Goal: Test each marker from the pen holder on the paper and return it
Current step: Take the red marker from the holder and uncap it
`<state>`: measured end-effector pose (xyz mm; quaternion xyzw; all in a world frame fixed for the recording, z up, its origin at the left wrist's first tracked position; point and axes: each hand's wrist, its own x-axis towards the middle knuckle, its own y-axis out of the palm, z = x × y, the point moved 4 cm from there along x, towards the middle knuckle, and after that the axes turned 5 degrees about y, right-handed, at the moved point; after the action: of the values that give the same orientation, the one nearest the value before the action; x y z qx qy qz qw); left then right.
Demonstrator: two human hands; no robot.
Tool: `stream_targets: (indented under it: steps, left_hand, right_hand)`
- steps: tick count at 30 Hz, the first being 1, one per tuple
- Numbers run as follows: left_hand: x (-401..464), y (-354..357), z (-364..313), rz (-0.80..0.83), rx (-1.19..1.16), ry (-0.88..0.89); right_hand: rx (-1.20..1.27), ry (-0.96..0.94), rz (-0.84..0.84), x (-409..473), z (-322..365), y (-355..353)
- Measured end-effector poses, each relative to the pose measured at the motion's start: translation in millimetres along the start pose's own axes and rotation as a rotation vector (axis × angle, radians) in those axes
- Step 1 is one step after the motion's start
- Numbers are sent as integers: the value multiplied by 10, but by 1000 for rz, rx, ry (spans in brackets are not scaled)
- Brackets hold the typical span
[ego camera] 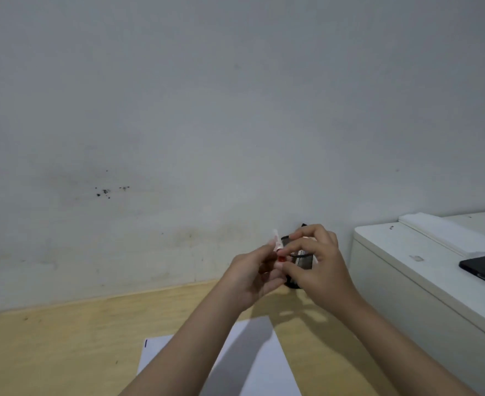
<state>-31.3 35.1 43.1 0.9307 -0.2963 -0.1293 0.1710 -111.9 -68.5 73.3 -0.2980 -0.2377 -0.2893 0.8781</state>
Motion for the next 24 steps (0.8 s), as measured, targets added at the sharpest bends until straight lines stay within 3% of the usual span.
stream_targets:
  steps: [4,9,14,19,24]
  left_hand:
    - [-472,-144,-94,-80,-96,49]
    - [-996,-409,-265,-74,234,315]
    - [-1448,-496,-292,-61,502,485]
    - [-1752,-764,-342,-216,603,612]
    - [-1903,-859,-314,-300,782,731]
  right_hand:
    - [11,-43,85,-347,230,28]
    - [236,159,-11,-515,440,66]
    - [419,323,121,-632,696,400]
    - [521,335,36,-733,828,502]
    - [705,442,148,-905,894,709]
